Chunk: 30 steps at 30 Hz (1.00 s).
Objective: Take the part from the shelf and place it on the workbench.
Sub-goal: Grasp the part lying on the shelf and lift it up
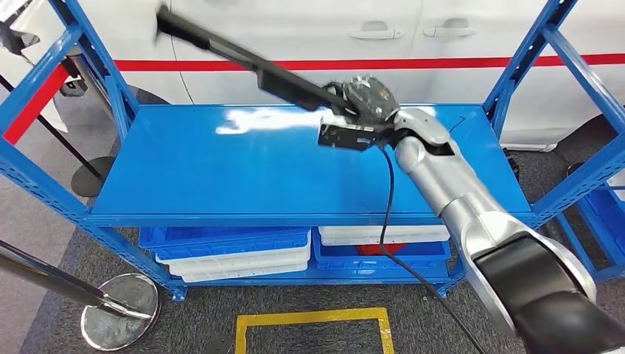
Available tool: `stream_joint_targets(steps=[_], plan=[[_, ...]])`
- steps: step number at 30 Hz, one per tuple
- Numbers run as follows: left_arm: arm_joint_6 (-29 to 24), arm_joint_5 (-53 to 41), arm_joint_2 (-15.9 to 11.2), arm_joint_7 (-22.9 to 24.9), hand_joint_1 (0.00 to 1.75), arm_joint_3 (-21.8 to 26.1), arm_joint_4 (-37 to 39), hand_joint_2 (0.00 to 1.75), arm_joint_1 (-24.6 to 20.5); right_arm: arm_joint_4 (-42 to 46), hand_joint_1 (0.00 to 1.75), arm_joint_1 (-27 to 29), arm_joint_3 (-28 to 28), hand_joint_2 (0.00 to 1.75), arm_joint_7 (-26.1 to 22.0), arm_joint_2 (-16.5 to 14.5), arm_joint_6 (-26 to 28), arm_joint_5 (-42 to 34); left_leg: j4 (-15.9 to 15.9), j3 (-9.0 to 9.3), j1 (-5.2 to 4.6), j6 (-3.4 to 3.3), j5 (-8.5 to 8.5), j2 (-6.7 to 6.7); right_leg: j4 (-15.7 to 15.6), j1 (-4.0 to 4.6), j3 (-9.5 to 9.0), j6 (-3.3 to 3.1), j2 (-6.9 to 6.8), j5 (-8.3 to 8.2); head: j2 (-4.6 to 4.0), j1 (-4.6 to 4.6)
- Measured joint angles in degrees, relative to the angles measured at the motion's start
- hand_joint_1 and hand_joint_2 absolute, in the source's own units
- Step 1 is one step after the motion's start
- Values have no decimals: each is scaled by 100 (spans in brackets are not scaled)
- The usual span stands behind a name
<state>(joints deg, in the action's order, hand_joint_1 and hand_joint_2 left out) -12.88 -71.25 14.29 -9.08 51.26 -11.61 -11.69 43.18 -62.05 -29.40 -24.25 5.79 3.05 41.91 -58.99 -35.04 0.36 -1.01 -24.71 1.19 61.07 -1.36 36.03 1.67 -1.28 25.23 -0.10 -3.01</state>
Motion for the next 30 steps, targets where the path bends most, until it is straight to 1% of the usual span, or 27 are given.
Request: stream_joint_targets(steps=[1,2,3,4,5,6,8,9,10,11,12,13,14,15,16,17,19,20,21,22,24,25,26,27,29,30], plan=[[6,15,-8,-20,0,12,0,175,15,269,175,-71,102,175,-15,-5,-263,-376,-12,-17,-12,29,-6,-3,-112,14,-43,-22,-4,12,-1,0],[12,28,-16,-38,0,18,0,175,30,516,175,-120,177,175,-11,-10,-470,-705,-16,-26,-18,56,-5,-10,-145,27,-45,-49,13,26,-1,-1],[15,39,-25,-52,0,20,0,175,43,741,175,-163,232,175,3,-10,-625,-970,-8,-33,-14,85,-11,-18,-154,21,-39,-84,23,28,0,-1],[18,43,-33,-62,0,22,0,175,49,941,175,-206,273,175,20,-2,-729,-1153,-34,-44,-7,114,-50,-27,-172,16,-43,-116,29,20,1,0],[18,46,-37,-70,0,23,0,175,48,1110,175,-254,301,175,29,15,-802,-1285,-151,-89,0,145,-146,-36,-190,8,-50,-152,31,10,1,-1],[19,53,-40,-81,0,26,0,175,45,1250,175,-295,321,175,21,47,-879,-1421,-376,-182,9,173,-295,-41,-205,1,-59,-182,30,3,1,-1],[34,85,-47,-116,0,42,0,175,42,1500,175,-319,347,175,-21,155,-1143,-1935,-1093,-489,23,214,-650,-49,-208,16,-68,-216,30,5,1,-1],[47,113,-50,-143,0,56,0,175,43,1641,175,-289,360,175,-25,232,-1338,-2358,-1419,-643,27,224,-751,-51,-207,27,-74,-222,31,9,1,-1],[62,140,-52,-174,0,77,0,175,45,1817,175,-237,375,175,0,316,-1551,-2860,-1584,-731,28,228,-749,-53,-205,34,-81,-225,33,14,1,-1],[74,164,-54,-205,0,101,0,175,45,2009,175,-176,393,175,46,398,-1748,-3359,-1567,-739,28,227,-652,-54,-203,39,-89,-224,36,21,1,-1],[83,187,-56,-238,0,126,0,175,45,2223,175,-109,415,175,106,474,-1912,-3824,-1315,-638,28,219,-453,-54,-201,42,-101,-217,41,31,1,-1],[88,203,-61,-268,0,149,0,175,43,2428,175,-53,434,175,161,538,-2043,-4219,-926,-475,29,206,-230,-50,-199,42,-114,-206,49,43,1,-1],[92,217,-65,-293,0,165,0,175,41,2604,175,-5,449,175,206,592,-2148,-4537,-577,-315,26,187,-79,-32,-200,48,-121,-189,59,51,1,-1],[96,228,-69,-318,0,179,0,175,38,2769,175,51,459,175,240,643,-2251,-4831,-269,-172,21,161,12,-15,-197,54,-122,-167,77,57,1,-1],[99,238,-74,-341,0,189,0,175,39,2904,175,127,461,175,264,683,-2349,-5081,-112,-97,14,129,22,0,-201,59,-118,-139,92,53,1,-1],[102,253,-78,-365,0,200,0,175,41,3031,175,239,461,175,283,712,-2452,-5315,-68,-66,7,99,-9,11,-212,66,-113,-109,105,43,1,-1],[100,295,-84,-421,0,238,0,175,48,3275,175,548,461,175,297,738,-2656,-5727,-9,-37,12,28,-1,1,-224,57,-114,-44,117,42,1,1],[96,321,-86,-449,0,262,0,175,48,3384,175,707,461,175,293,738,-2747,-5899,22,-22,19,-5,14,-5,-176,51,-94,-19,118,88,1,1],[92,343,-87,-476,0,284,0,175,48,3485,175,851,460,175,282,725,-2823,-6043,51,-9,25,-39,30,-15,-34,44,-30,2,118,188,1,1],[90,368,-89,-502,0,302,0,175,48,3576,175,986,460,175,267,707,-2881,-6162,70,1,29,-64,39,-27,222,38,89,15,119,336,1,1],[91,404,-96,-553,0,329,0,175,57,3770,175,1305,459,175,232,661,-2973,-6330,74,6,19,-92,38,-45,953,42,436,28,121,651,1,1],[95,422,-102,-577,0,348,0,175,68,3882,175,1514,459,175,209,650,-3019,-6387,72,12,15,-99,33,-50,1225,42,570,31,121,716,1,1],[101,437,-107,-597,0,370,0,175,83,4013,175,1764,459,175,171,644,-3070,-6419,70,20,13,-105,27,-51,1307,42,617,28,121,677,1,1],[109,449,-110,-611,0,394,0,175,99,4160,175,2040,459,175,114,643,-3115,-6420,68,31,11,-106,19,-49,1163,43,555,16,119,539,1,1],[122,464,-111,-619,0,432,0,175,129,4476,175,2601,454,175,-57,643,-3154,-6277,56,50,4,-89,-8,-45,430,57,206,-36,82,175,1,1],[129,467,-111,-618,0,443,0,175,142,4631,175,2864,444,175,-151,642,-3153,-6156,42,51,-9,-68,-24,-44,94,75,48,-62,58,63,1,1]])
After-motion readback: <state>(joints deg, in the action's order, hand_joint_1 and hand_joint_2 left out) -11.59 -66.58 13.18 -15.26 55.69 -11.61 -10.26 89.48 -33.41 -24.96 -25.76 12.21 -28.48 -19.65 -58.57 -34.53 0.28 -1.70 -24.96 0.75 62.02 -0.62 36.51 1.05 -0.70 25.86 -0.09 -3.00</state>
